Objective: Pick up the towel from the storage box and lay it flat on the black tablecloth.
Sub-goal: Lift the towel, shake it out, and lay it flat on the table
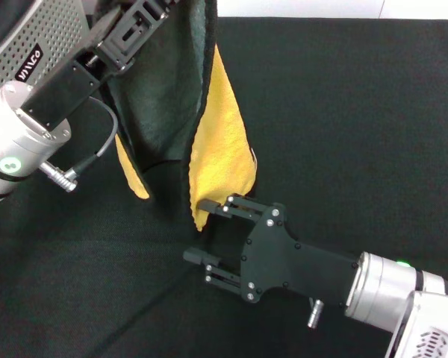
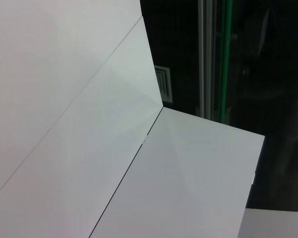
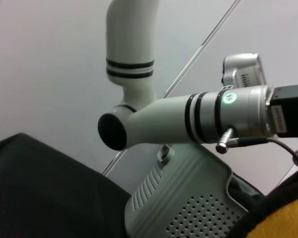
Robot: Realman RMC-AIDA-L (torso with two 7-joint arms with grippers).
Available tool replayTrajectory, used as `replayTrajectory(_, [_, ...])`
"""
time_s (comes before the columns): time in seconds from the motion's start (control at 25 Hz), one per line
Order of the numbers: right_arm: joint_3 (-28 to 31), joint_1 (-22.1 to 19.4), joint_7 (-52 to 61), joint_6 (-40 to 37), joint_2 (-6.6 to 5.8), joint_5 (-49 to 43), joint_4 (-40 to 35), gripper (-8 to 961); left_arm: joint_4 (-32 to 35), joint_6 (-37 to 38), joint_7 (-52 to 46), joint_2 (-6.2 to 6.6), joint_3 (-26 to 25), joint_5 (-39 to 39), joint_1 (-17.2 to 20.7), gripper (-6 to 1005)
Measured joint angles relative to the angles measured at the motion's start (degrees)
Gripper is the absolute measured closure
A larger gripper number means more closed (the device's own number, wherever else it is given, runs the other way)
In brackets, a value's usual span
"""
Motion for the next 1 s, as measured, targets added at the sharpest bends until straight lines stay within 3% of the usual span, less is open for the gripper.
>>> replayTrajectory(0.2, [-3.0,1.0,-4.2,-0.2,0.0,6.4,-0.2,386,0.0,0.1,0.0,-0.08,0.0,0.0,0.2,970])
replayTrajectory(0.52, [-3.0,0.9,-4.7,-0.6,0.0,7.3,-0.5,398,0.0,0.2,0.0,-0.08,0.0,0.0,0.3,970])
replayTrajectory(1.0, [-2.6,1.0,-5.3,-0.8,0.0,7.5,0.0,683,0.0,0.2,0.0,0.0,0.0,0.0,0.3,970])
